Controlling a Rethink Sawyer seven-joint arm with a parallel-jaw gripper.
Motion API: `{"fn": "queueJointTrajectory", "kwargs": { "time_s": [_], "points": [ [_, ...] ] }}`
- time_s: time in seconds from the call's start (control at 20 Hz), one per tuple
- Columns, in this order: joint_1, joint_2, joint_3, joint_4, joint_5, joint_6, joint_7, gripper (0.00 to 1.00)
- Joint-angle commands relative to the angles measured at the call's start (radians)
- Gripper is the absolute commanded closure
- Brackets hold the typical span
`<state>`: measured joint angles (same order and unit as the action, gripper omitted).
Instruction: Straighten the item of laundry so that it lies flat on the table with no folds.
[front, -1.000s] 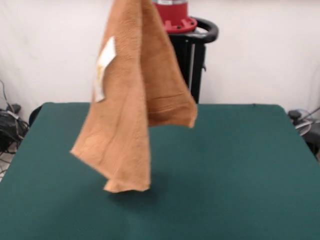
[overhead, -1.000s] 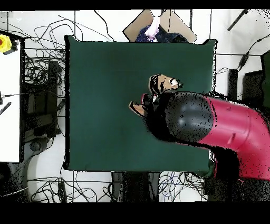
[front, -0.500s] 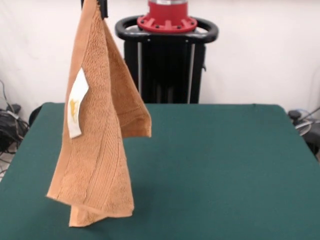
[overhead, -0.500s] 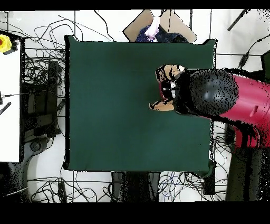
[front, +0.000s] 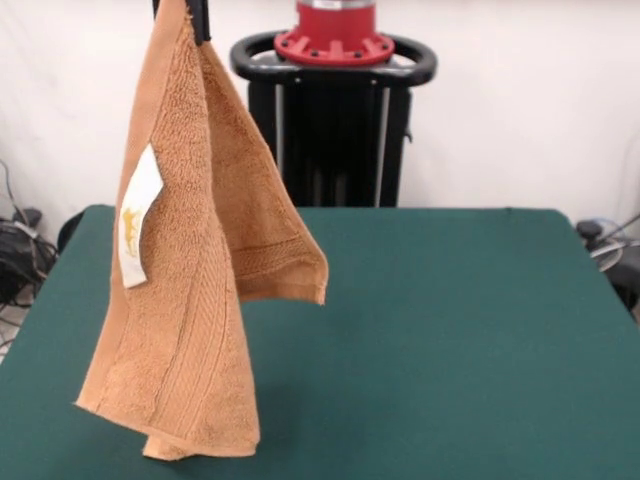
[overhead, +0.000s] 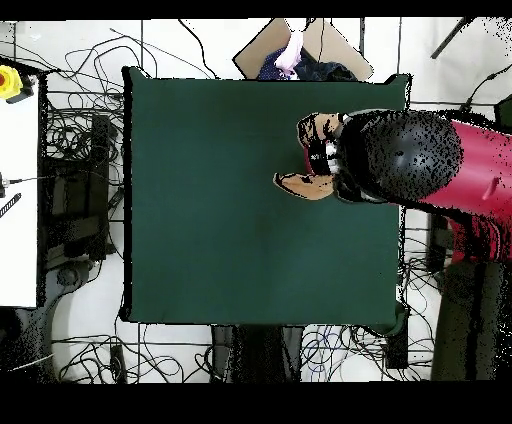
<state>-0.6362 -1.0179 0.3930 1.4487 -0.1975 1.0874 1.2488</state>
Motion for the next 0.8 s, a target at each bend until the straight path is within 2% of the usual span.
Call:
{"fn": "queueJointTrajectory", "kwargs": {
  "time_s": [0.05,0.4,0.8],
  "points": [
    [-0.041,-0.044,0.057,-0.017,-0.033,0.161,-0.216,1.0],
    [-0.117,-0.048,0.064,-0.048,-0.044,0.221,-0.288,1.0],
    [-0.192,-0.036,0.069,-0.031,-0.057,0.192,-0.352,1.0]
  ]
}}
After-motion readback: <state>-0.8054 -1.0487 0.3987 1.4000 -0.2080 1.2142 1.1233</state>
